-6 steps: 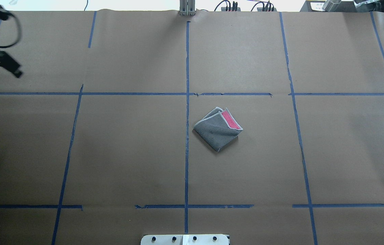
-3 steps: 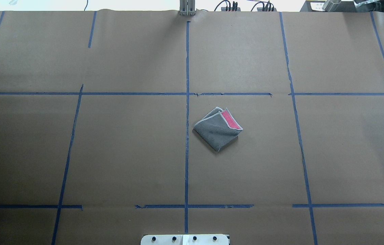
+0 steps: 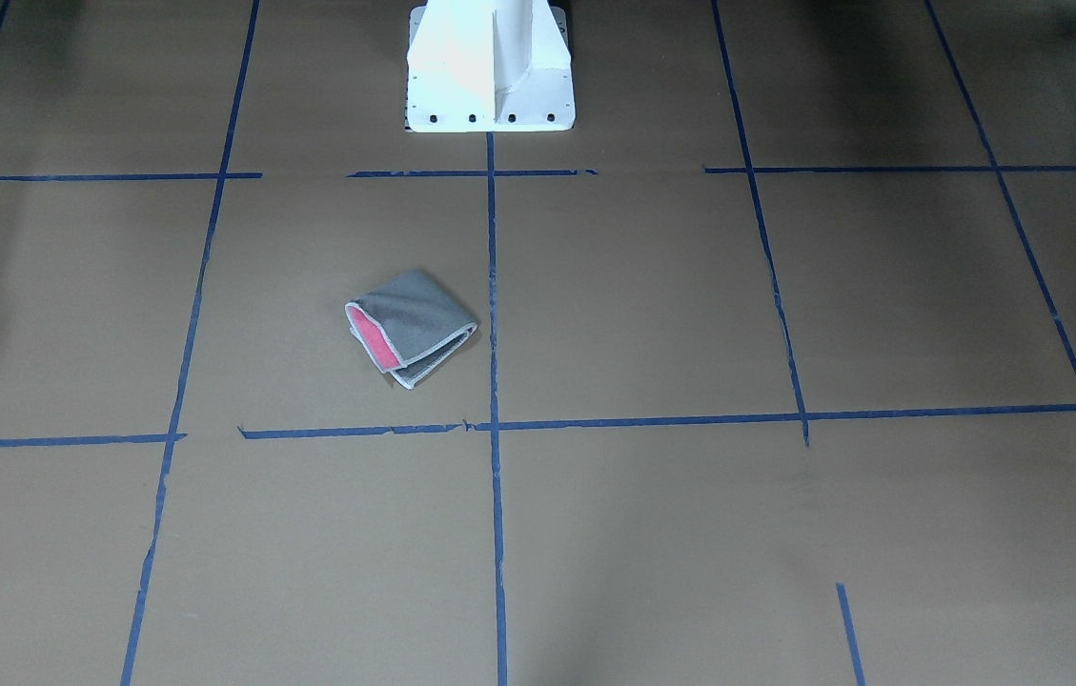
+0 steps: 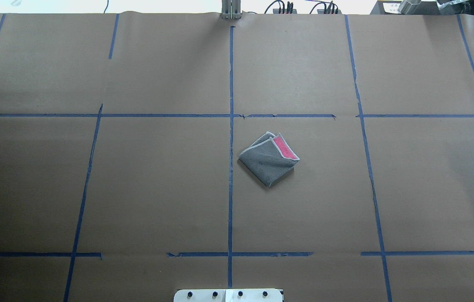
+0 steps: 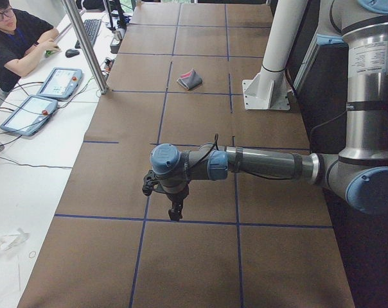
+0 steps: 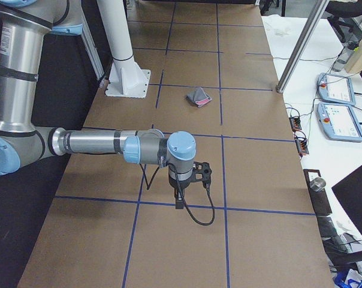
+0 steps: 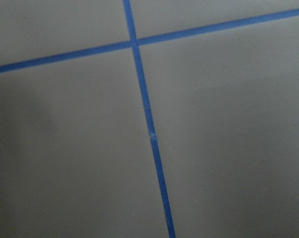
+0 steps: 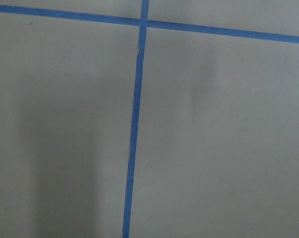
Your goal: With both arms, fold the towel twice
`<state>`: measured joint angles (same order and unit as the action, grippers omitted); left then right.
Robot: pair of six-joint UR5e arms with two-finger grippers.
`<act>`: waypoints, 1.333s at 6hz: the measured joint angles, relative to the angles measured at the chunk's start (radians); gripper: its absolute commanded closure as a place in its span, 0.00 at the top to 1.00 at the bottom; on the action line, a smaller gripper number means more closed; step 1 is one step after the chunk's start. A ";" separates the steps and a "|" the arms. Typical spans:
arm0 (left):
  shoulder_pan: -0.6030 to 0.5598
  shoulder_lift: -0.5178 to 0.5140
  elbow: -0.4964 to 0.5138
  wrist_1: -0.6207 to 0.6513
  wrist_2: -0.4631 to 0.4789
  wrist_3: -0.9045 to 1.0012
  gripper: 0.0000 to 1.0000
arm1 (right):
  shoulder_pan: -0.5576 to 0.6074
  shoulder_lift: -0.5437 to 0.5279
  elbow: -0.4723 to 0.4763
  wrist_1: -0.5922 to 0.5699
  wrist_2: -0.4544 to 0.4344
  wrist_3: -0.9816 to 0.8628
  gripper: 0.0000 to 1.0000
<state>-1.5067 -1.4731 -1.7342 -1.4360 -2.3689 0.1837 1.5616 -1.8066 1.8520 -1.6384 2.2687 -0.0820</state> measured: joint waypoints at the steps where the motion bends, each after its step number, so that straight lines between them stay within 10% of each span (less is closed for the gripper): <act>1: 0.000 0.005 -0.002 0.002 0.000 -0.002 1.00 | 0.000 0.000 0.000 0.000 0.000 0.001 1.00; 8: 0.000 0.011 -0.019 0.002 0.006 -0.001 1.00 | 0.000 -0.005 0.000 0.000 0.000 0.001 1.00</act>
<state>-1.5070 -1.4623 -1.7530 -1.4343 -2.3624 0.1826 1.5616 -1.8115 1.8516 -1.6383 2.2688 -0.0813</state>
